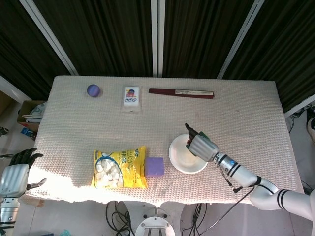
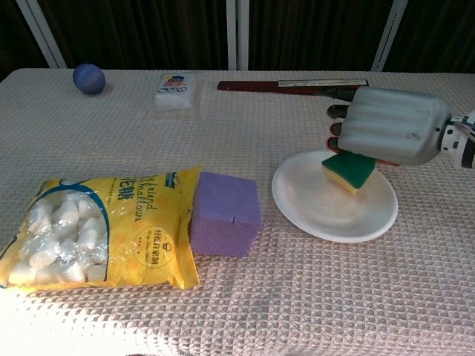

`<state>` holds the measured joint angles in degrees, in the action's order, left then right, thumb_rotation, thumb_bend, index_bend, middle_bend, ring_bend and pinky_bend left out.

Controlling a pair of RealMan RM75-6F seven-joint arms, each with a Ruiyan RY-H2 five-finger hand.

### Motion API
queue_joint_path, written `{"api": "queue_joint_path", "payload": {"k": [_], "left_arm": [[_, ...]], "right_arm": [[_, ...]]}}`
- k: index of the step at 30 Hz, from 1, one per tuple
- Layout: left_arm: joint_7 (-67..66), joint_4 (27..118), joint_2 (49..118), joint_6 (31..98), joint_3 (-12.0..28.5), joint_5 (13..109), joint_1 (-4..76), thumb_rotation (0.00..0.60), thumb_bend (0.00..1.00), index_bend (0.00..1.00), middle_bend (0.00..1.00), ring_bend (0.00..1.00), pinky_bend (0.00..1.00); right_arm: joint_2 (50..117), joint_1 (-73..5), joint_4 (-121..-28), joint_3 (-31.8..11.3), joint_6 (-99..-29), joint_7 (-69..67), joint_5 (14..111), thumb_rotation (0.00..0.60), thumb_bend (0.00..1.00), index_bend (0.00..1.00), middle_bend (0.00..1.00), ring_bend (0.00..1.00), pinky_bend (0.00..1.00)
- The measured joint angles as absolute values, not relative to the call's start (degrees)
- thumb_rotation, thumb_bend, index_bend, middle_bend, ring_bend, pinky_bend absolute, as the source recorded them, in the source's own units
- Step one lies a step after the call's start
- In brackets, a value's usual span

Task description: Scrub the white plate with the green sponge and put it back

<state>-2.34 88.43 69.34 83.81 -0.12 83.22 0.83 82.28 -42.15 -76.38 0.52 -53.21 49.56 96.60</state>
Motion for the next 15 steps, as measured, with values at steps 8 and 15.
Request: {"api": "queue_joint_path", "payload": {"k": [8, 15], "left_arm": [[-2.0, 88.2, 69.4, 83.8, -0.1, 83.0, 0.6, 0.600, 0.06, 0.26, 0.13, 0.11, 0.14], [-2.3, 88.2, 69.4, 83.7, 0.0, 83.1, 0.7, 0.600, 0.06, 0.26, 0.13, 0.11, 0.14]], "right_arm": [[83.6, -42.5, -72.0, 0.3, -50.3, 51.4, 94.0, 0.600, 0.36, 0.72, 0.50, 0.25, 0.00], [83.1, -42.2, -72.6, -1.3, -53.4, 51.3, 93.2, 0.600, 0.36, 0.72, 0.51, 0.25, 0.00]]}}
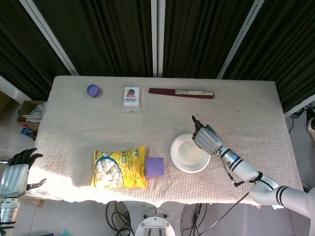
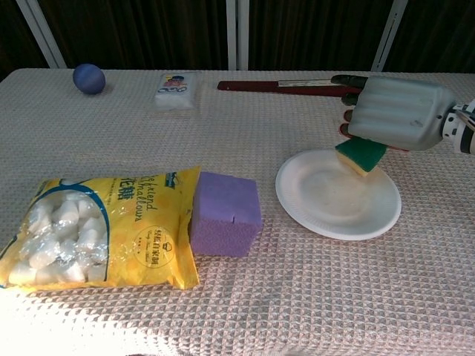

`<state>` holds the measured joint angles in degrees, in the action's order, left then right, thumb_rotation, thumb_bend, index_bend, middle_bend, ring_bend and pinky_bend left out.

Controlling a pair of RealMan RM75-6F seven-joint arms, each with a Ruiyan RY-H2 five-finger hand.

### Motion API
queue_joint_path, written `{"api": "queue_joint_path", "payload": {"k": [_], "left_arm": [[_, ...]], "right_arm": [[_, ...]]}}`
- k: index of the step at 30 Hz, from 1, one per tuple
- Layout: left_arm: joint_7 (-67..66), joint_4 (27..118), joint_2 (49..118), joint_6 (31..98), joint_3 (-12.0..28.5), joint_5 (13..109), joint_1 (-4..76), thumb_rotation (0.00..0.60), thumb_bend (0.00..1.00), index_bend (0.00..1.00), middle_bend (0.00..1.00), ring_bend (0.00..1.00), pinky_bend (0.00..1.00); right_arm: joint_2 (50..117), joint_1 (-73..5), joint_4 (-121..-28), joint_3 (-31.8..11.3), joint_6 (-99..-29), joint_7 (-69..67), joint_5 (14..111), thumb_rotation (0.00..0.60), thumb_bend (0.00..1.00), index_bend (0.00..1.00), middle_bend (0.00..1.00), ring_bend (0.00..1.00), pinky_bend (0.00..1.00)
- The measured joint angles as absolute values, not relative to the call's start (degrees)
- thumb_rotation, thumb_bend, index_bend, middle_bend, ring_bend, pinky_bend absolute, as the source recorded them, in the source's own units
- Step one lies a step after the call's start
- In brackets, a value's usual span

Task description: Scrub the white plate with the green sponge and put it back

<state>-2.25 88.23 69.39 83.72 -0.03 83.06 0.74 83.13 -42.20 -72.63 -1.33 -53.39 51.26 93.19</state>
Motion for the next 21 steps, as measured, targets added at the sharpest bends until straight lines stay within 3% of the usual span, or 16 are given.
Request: {"api": "queue_joint_path", "payload": {"k": [7, 16, 21], "left_arm": [[-2.4, 88.4, 69.4, 83.7, 0.0, 83.3, 0.9, 0.600, 0.06, 0.26, 0.13, 0.11, 0.14], [-1.9, 88.0, 69.4, 84.1, -0.2, 82.9, 0.3, 0.600, 0.06, 0.26, 0.13, 0.11, 0.14], [-1.8, 87.9, 69.6, 84.1, 0.0, 83.2, 0.5, 0.600, 0.06, 0.26, 0.13, 0.11, 0.14]], "right_arm": [[83.9, -42.9, -77.0, 0.5, -54.3, 48.7, 97.4, 0.600, 0.36, 0.72, 0.51, 0.25, 0.00], [86.7, -43.2, -73.4, 2.4, -51.6, 50.8, 98.1, 0.600, 0.36, 0.72, 0.51, 0.26, 0.00], [85.3, -42.6, -75.6, 2.2, -55.0, 49.5, 99.2, 0.600, 0.36, 0.73, 0.52, 0.27, 0.00]]}}
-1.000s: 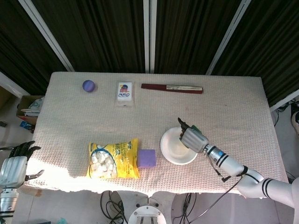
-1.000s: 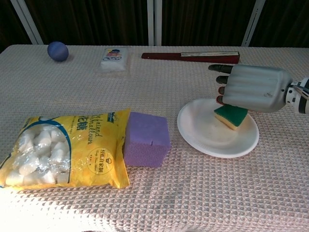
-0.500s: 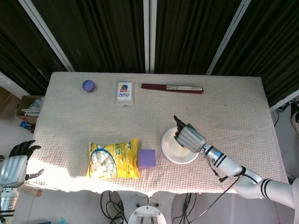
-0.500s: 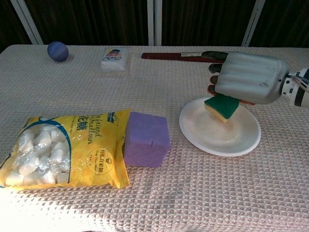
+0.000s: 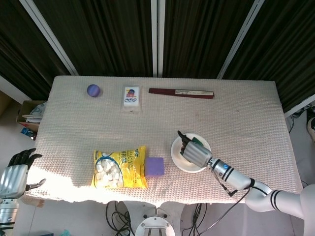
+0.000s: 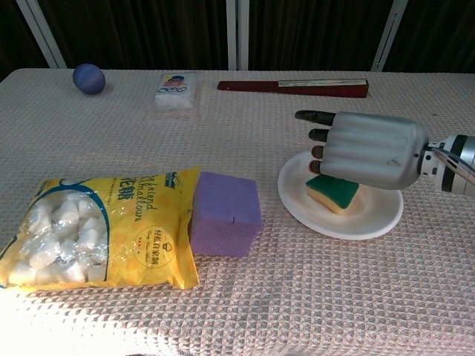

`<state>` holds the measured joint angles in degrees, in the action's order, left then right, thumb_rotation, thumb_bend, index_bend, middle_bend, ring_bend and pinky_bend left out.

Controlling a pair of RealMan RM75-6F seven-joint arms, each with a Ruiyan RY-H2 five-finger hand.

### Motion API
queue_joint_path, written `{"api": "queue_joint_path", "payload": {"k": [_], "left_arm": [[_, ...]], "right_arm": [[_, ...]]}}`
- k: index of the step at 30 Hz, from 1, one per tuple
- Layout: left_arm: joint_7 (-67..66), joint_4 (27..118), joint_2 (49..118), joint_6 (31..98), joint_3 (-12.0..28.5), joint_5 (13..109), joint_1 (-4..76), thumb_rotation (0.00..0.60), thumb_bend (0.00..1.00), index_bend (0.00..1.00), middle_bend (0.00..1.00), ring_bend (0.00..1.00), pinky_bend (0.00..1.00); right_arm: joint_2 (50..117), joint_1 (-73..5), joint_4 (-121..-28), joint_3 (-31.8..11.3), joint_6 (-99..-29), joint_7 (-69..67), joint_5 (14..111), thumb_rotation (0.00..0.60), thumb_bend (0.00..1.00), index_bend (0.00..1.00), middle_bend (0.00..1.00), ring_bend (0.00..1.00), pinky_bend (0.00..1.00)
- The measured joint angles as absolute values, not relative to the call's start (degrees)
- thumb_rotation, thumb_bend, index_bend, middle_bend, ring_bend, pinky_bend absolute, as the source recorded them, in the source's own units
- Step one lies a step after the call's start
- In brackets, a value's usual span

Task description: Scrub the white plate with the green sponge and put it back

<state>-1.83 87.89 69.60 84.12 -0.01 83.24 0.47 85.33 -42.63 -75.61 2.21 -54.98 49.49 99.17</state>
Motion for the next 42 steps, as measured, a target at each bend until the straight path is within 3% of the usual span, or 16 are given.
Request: {"api": "queue_joint_path", "payload": {"k": [6, 19, 30, 42], "left_arm": [[-2.2, 88.2, 69.6, 83.8, 0.1, 83.6, 0.9, 0.600, 0.06, 0.26, 0.13, 0.11, 0.14], [-2.4, 88.4, 69.5, 83.7, -0.1, 83.3, 0.7, 0.600, 0.06, 0.26, 0.13, 0.11, 0.14], [-2.0, 88.0, 69.8, 83.9, 0.1, 83.8, 0.9, 0.600, 0.06, 0.26, 0.13, 0.11, 0.14], [-1.3, 87.1, 70.2, 84.0, -0.2, 83.6, 0.5, 0.600, 0.06, 0.26, 0.13, 0.11, 0.14]], "right_arm": [[82.0, -41.3, -78.5, 3.5, -56.6, 49.0, 100.7, 0.600, 0.36, 0.73, 0.52, 0.27, 0.00], [83.9, -41.1, -75.6, 3.1, -51.9, 53.1, 98.0, 0.600, 0.36, 0.73, 0.52, 0.27, 0.00], [80.6, -39.6, -79.9, 1.7, -55.7, 53.5, 97.5, 0.600, 0.36, 0.73, 0.53, 0.27, 0.00], [84.1, -40.9, -76.9, 2.0, -50.5, 57.0, 96.3, 0.600, 0.36, 0.73, 0.52, 0.27, 0.00]]}}
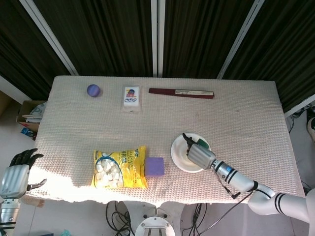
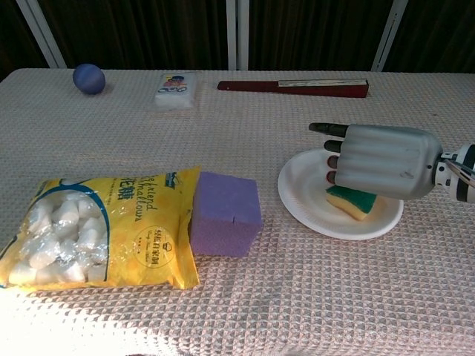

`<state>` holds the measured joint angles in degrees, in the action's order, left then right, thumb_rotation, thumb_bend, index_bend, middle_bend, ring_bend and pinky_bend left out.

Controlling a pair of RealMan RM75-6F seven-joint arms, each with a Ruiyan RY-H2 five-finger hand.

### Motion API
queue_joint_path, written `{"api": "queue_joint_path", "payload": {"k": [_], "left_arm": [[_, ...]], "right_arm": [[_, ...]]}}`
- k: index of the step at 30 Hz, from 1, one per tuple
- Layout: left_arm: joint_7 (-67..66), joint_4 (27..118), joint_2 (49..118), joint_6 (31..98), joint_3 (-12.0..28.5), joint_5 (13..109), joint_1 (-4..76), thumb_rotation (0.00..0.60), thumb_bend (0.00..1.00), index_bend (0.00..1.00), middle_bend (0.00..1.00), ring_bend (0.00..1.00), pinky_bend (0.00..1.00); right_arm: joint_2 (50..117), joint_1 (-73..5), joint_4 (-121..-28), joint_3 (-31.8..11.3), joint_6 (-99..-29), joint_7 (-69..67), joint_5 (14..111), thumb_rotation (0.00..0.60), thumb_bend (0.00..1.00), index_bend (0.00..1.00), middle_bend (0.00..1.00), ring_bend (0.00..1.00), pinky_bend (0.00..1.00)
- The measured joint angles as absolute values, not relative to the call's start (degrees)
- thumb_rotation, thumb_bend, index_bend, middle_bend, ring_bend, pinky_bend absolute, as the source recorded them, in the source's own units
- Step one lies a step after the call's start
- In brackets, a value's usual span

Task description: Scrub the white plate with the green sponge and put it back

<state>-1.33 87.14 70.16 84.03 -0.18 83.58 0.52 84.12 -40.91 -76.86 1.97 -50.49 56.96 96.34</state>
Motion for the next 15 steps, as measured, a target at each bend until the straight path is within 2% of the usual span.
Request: {"api": "queue_joint_path", "payload": {"k": [15], "left_arm": [[-0.2, 85.9, 70.5, 84.2, -0.2, 83.2, 0.0, 0.600, 0.06, 0.26, 0.13, 0.11, 0.14]], "right_arm": [[83.0, -40.7, -73.3, -2.1, -50.4, 59.4, 89.5, 0.600, 0.36, 0.73, 0.52, 0.27, 0.00]]}}
